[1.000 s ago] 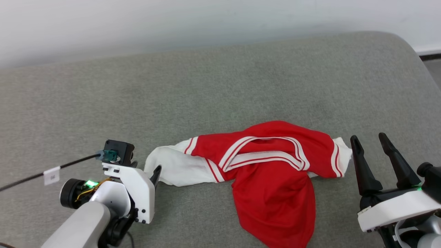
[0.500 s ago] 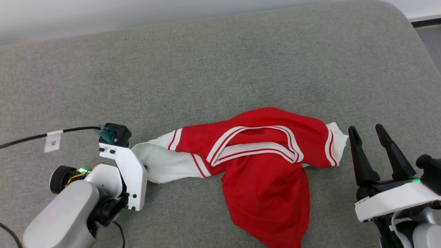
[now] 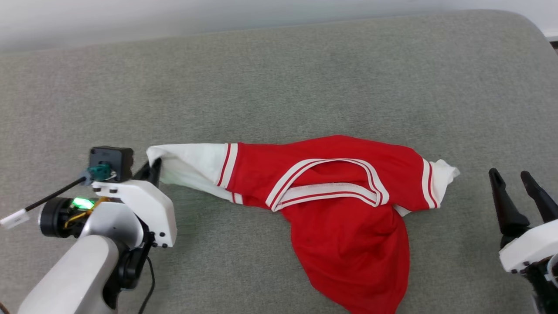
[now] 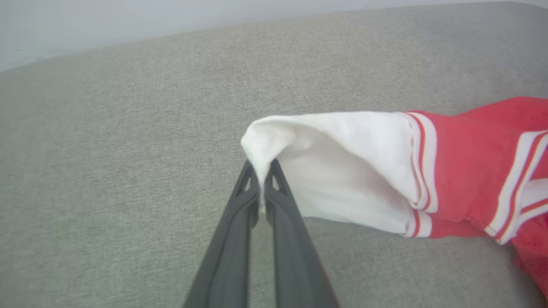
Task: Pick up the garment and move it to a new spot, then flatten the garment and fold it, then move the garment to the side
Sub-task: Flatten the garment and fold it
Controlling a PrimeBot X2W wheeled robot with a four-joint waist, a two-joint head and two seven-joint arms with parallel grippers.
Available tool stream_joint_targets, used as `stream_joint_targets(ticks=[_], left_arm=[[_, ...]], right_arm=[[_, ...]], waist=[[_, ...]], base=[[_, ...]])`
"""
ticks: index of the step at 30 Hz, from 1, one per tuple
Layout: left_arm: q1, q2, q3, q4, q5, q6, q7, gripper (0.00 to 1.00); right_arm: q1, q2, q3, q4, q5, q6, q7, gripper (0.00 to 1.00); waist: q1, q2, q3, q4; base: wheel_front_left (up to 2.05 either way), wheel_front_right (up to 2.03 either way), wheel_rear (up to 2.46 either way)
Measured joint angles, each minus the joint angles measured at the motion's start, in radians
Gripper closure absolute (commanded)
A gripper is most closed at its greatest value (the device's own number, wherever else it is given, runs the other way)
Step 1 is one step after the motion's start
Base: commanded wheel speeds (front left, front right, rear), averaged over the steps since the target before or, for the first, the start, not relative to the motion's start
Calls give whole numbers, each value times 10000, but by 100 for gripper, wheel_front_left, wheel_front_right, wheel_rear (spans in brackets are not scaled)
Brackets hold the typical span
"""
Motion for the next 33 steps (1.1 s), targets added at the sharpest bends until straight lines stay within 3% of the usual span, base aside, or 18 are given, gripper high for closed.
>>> stream_joint_targets(ticks=[10, 17, 26, 27, 29, 33], left_arm=[[96, 102, 180, -1252, 355, 426, -424, 100], [-395, -213, -109, -1461, 591, 424, -462, 100], [-546, -445, -272, -1262, 646, 339, -604, 100], [-546, -458, -272, -1239, 629, 334, -635, 100], [-545, -464, -274, -1181, 575, 305, -648, 100], [-544, -495, -234, -1147, 548, 272, -844, 100]], right_arm=[[-1471, -1570, 629, 1425, 1241, 0, 3563, 0], [-2750, -2134, 1599, 2176, 1659, 0, 4518, 0], [-3532, -2406, 2627, 3469, 2040, 4, 5497, 0], [-3575, -2429, 2683, 3526, 2086, 2, 5584, 38], [-3582, -2424, 2748, 3605, 2196, 2, 5657, 100], [-3589, -2497, 2978, 3551, 2194, 2, 5442, 100]], waist=[[0, 0, 241, 562], [0, 0, 802, 963], [0, 0, 1153, 1276], [0, 0, 1132, 1280], [1, 0, 1068, 1271], [1, 0, 904, 1216]], base=[[0, 0, 0], [0, 0, 0], [0, 0, 0], [0, 0, 0], [0, 0, 0], [0, 0, 0]])
